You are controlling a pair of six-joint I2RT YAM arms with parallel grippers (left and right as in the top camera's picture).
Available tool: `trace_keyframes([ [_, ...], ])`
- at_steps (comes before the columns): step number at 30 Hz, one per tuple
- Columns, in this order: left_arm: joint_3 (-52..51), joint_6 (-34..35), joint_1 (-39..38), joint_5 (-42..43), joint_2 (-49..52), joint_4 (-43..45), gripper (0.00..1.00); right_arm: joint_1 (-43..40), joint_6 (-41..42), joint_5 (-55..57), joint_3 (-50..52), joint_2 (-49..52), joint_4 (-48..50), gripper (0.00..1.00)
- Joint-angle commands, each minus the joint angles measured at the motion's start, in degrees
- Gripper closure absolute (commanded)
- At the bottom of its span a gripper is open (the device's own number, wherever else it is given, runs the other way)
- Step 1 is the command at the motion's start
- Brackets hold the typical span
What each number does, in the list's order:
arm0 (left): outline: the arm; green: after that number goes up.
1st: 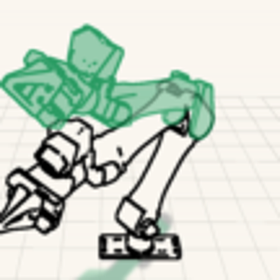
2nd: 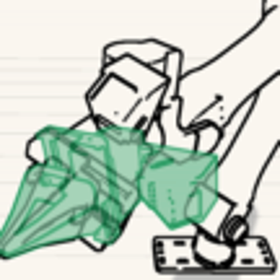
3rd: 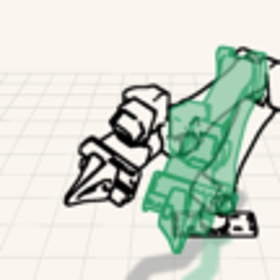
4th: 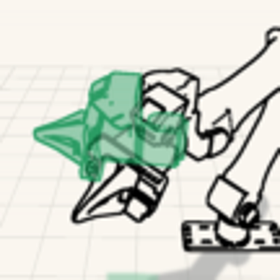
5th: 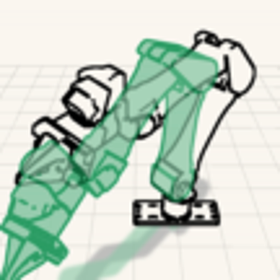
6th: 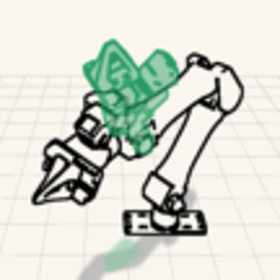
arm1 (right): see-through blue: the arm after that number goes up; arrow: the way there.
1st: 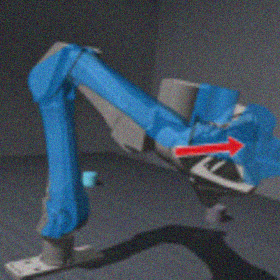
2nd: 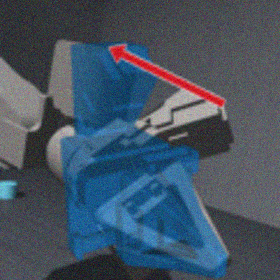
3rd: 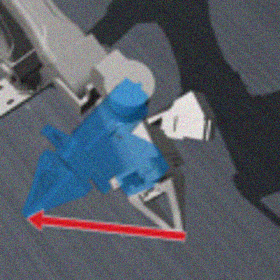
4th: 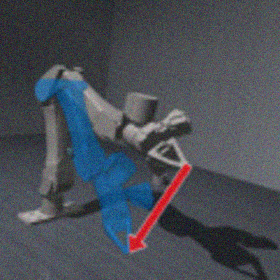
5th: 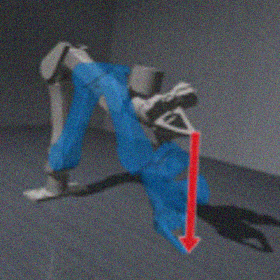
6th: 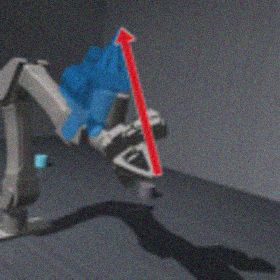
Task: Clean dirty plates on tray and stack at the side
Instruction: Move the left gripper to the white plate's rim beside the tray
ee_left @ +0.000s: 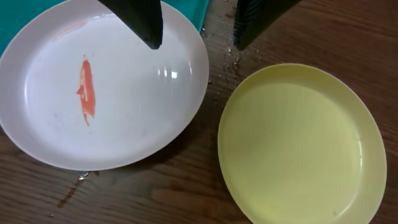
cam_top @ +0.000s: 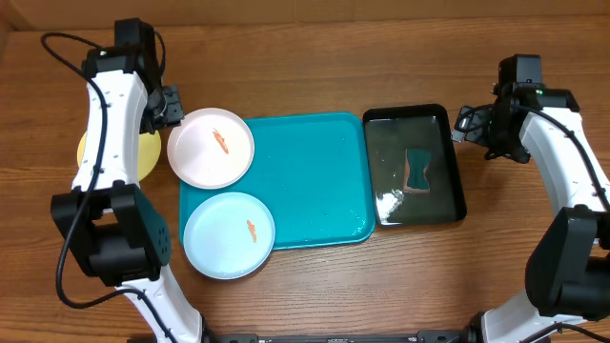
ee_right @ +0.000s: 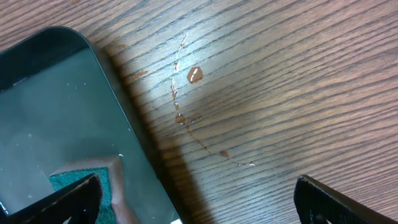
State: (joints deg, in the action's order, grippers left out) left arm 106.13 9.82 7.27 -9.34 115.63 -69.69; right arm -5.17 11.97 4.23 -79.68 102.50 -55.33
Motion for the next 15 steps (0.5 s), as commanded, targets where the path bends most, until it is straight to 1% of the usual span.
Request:
trace_keyframes([
  [1, -0.87, -1.27, 0.46, -1.55, 2.21, -0.13, 0.61, 0.04, 0.22, -0.24, -0.63, -0.59, 0.13, 0.0],
  [8, -2.16, -1.27, 0.59, -1.57, 3.63, 0.92, 0.61, 0.04, 0.22, -0.24, -0.63, -0.59, 0.13, 0.0],
  [15, -2.23, -1.27, 0.55, -1.57, 7.69, 1.62, 0.61, 0.04, 0.22, -0.26, -0.63, -0.59, 0.15, 0.0],
])
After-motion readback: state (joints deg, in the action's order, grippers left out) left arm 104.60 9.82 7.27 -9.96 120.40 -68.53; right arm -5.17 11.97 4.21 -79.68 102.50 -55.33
